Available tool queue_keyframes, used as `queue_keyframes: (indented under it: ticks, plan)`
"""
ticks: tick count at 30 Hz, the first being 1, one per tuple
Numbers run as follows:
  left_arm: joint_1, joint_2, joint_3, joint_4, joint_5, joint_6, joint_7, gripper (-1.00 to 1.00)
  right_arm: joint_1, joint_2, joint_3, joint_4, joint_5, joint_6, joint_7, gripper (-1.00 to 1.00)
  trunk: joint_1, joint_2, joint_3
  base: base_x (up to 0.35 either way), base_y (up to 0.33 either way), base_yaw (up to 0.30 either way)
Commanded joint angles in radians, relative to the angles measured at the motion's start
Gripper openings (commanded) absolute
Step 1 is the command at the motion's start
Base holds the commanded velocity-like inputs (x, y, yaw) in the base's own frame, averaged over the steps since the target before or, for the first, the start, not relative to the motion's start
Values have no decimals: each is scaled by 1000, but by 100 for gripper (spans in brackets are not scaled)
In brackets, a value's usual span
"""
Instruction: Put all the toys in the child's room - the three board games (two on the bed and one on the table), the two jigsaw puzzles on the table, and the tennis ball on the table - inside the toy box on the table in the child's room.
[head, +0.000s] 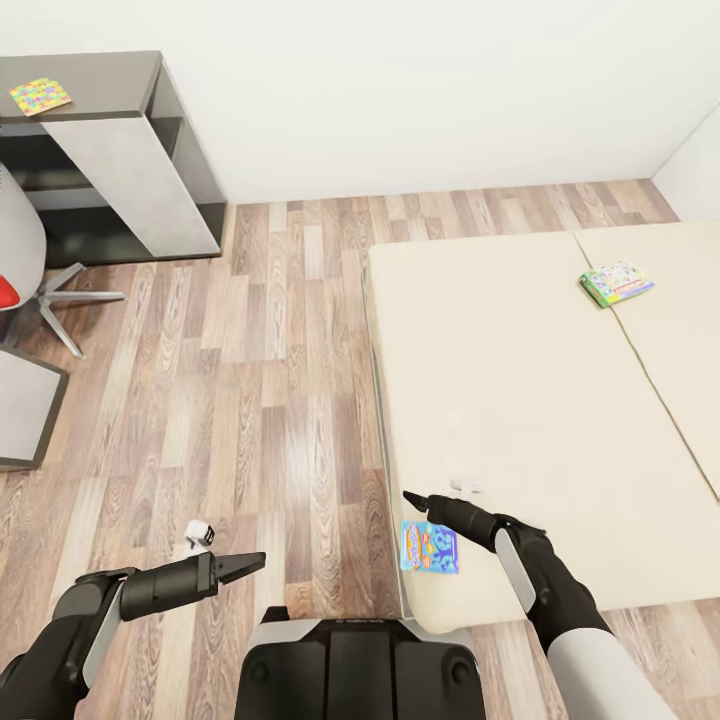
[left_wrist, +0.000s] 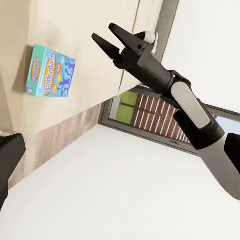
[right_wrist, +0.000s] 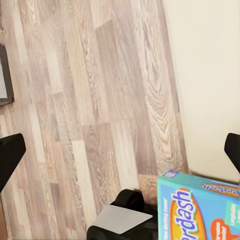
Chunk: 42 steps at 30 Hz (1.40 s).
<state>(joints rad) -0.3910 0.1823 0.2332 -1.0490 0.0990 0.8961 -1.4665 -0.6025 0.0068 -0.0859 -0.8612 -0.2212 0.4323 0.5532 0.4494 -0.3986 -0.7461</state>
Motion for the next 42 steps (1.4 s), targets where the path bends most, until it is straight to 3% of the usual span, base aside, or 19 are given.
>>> queue_keyframes:
  ticks: [1,20,42]
  plan:
    - [0,0,0,0,1,11,-3,100,0,1,-3,-1,-7,8,2,100,1,-1,1,0,0,0]
    - [0,0,0,0,1,11,-3,100,0,2,-3,0,-4,6,2,100,1,-1,30,0,0,0]
    - [0,0,0,0,1,11,-3,100,0,2,-3,-1,-7,3,2,100,1,-1,37,0,0,0]
